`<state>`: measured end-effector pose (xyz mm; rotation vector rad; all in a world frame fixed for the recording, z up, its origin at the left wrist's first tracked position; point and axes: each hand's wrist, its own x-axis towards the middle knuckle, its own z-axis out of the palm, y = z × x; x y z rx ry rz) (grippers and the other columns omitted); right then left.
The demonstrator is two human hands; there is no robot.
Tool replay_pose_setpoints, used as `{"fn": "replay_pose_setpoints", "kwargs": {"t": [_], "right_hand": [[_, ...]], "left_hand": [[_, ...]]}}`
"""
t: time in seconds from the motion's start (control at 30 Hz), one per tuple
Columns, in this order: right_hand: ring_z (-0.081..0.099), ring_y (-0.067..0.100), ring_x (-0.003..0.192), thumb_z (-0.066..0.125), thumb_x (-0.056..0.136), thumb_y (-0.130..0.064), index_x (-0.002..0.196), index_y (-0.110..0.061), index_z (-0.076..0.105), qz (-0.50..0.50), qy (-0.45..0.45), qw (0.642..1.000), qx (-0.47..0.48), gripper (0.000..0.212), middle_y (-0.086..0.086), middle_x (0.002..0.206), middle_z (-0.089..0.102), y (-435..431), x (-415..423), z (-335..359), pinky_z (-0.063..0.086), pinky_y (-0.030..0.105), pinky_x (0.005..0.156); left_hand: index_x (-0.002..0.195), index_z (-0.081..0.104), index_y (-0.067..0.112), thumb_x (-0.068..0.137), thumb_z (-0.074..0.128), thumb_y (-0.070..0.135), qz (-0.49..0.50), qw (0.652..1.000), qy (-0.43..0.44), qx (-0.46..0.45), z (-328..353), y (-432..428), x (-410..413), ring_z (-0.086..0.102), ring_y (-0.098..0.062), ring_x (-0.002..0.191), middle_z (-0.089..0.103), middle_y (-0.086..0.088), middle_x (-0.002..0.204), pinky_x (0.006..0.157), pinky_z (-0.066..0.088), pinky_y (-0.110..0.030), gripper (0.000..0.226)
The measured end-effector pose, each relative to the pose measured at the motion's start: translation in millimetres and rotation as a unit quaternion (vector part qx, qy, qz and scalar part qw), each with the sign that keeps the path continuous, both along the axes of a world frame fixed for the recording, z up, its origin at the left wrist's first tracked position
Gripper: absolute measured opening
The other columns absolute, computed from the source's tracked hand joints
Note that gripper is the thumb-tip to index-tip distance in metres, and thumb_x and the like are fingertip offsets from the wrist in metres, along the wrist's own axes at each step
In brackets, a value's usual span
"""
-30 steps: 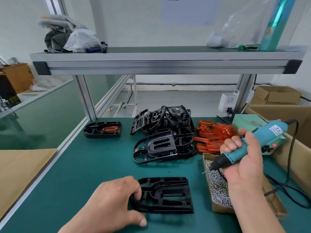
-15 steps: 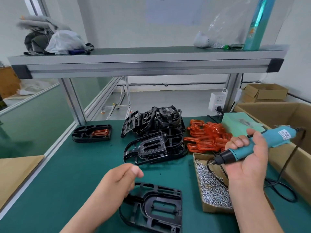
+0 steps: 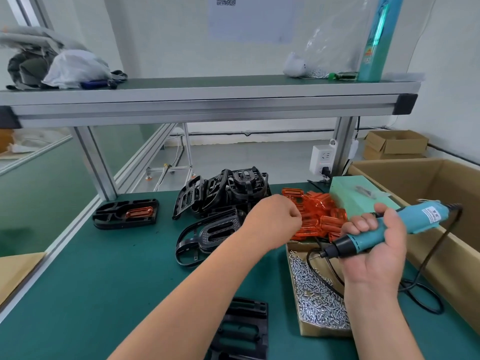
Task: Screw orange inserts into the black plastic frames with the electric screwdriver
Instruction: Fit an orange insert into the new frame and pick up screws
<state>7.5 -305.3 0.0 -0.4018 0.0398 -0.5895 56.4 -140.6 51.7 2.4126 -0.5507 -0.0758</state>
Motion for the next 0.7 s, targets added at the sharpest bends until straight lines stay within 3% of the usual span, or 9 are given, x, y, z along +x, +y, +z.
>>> {"fn": "replay_pose_setpoints", "kwargs": {"t": [0.07,0.17,0.23,0.3,0.7], "right_hand": [[0.047,0.006,0.060,0.062,0.104,-0.026,0.105,-0.018,0.059,-0.001,0.002,1.000,-0.001,0.009,-0.007,0.072,0.047,0,1,0,0.045,0.018,0.058],[0.046,0.006,0.060,0.062,0.104,-0.025,0.104,-0.018,0.059,0.001,0.002,1.000,0.001,0.008,-0.007,0.072,0.046,-1,2,-1,0.045,0.019,0.058],[0.045,0.006,0.060,0.060,0.105,-0.025,0.104,-0.018,0.059,0.004,0.002,1.000,0.002,0.007,-0.007,0.073,0.045,-2,2,-1,0.045,0.019,0.057],[0.045,0.006,0.059,0.058,0.106,-0.025,0.103,-0.019,0.059,0.006,0.003,1.000,0.000,0.007,-0.007,0.073,0.044,-2,3,-2,0.045,0.019,0.057],[0.046,0.006,0.058,0.054,0.108,-0.025,0.101,-0.019,0.060,0.006,0.006,1.000,-0.005,0.011,-0.007,0.071,0.046,-1,5,-2,0.045,0.019,0.055]], "left_hand": [[0.091,0.080,0.012,0.091,0.058,0.010,0.002,0.993,-0.050,0.106,-5,-16,14,0.071,-0.028,0.092,0.076,-0.007,0.100,0.084,0.061,-0.041,0.022],[0.083,0.069,0.013,0.093,0.061,0.004,-0.004,0.975,-0.096,0.200,-15,-34,26,0.066,-0.031,0.088,0.065,-0.004,0.086,0.076,0.059,-0.043,0.016],[0.074,0.055,0.015,0.094,0.064,0.003,-0.008,0.966,-0.112,0.235,-21,-41,32,0.062,-0.031,0.082,0.054,-0.002,0.076,0.070,0.054,-0.041,0.025],[0.077,0.050,0.015,0.095,0.066,0.004,-0.013,0.957,-0.116,0.266,-24,-45,36,0.062,-0.032,0.084,0.054,-0.002,0.080,0.070,0.053,-0.041,0.027],[0.085,0.055,0.014,0.091,0.061,-0.005,-0.039,0.951,-0.126,0.280,-31,-55,38,0.059,-0.033,0.082,0.055,-0.005,0.083,0.070,0.055,-0.043,0.021]]}}
